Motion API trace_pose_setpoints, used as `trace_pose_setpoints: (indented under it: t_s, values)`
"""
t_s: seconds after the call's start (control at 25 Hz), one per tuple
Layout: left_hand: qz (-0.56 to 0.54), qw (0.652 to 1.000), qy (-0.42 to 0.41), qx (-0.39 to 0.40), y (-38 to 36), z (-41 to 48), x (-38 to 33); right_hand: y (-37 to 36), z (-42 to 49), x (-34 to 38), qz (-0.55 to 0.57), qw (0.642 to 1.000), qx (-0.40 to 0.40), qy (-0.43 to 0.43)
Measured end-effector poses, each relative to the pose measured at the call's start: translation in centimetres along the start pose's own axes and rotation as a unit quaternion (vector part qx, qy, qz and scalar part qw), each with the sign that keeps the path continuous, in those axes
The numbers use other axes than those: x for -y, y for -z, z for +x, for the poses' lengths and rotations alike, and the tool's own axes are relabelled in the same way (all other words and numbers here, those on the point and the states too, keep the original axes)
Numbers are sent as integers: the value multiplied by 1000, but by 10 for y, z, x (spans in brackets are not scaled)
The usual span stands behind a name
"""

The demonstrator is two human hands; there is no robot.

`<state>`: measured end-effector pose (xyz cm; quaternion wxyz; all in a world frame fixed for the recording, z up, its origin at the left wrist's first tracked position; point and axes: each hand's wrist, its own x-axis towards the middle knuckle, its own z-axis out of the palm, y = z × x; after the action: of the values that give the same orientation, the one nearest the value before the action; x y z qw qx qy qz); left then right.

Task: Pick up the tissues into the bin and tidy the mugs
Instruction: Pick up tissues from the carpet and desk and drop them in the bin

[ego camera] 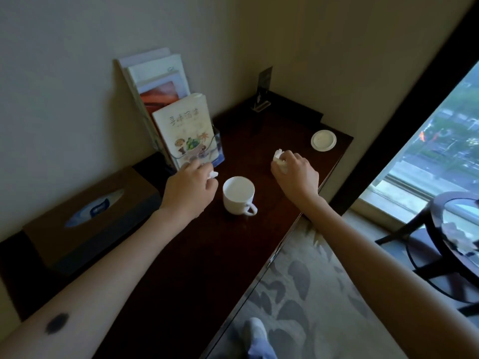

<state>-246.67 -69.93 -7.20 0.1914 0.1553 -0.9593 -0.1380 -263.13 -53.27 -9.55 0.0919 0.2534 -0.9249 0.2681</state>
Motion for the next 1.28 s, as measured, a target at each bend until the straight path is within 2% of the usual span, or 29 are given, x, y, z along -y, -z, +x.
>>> trace_pose_setpoints:
  t_s: [0.4, 0.6, 0.72, 0.92, 1.08, 1.28]
  values:
    - [38, 997, 60, 4, -68, 127, 37, -106, 124, -69, -71, 987, 142, -11]
    - [35, 998, 44, 24, -100, 149, 34, -133, 135, -88, -148, 981, 119, 28]
    - [34, 998, 47, 24, -109, 160, 32, -141, 134, -97, -168, 974, 150, 26]
    - [39, 998, 37, 28, -114, 170, 32, -143, 141, -108, -150, 975, 155, 50]
    - [42, 998, 28, 23, -121, 176, 30, -145, 152, -111, -109, 974, 195, 32]
    - [49, 998, 37, 20, -126, 173, 32, -143, 152, -108, -86, 981, 168, 36]
